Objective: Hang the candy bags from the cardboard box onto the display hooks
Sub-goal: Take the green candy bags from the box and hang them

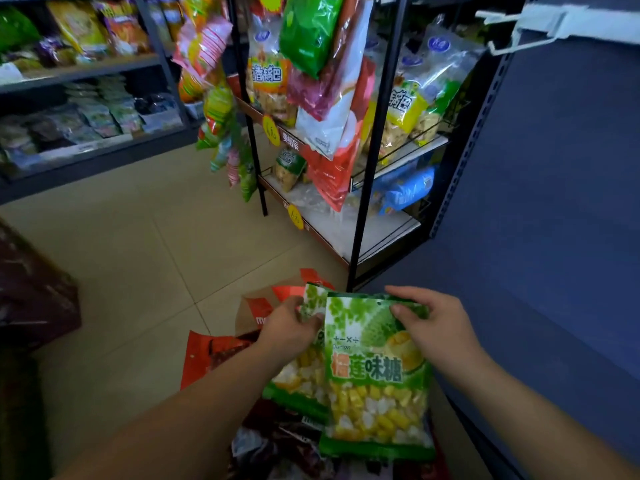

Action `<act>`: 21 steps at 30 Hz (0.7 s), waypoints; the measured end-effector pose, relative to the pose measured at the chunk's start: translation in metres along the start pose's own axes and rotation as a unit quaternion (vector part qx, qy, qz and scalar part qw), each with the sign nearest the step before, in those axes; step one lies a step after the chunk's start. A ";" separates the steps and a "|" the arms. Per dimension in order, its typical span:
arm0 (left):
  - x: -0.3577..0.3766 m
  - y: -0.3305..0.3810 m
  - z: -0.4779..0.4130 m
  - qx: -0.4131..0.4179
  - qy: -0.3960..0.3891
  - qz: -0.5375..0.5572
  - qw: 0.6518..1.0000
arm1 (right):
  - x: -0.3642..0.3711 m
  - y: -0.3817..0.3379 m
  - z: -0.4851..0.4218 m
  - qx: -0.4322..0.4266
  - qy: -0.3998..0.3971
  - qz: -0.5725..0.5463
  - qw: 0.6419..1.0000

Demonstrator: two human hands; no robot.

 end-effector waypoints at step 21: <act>-0.091 0.121 0.115 0.183 0.038 0.219 0.958 | -0.072 -0.084 0.040 -0.066 0.050 0.000 0.997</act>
Point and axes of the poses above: each hand's wrist, its own z-axis away from the middle knuckle, its own x-axis out of the palm, y = z × x, the point moved 9 cm from there along -z, towards the middle knuckle, and after that the axes turned 15 degrees about y, right-handed, at the moved point
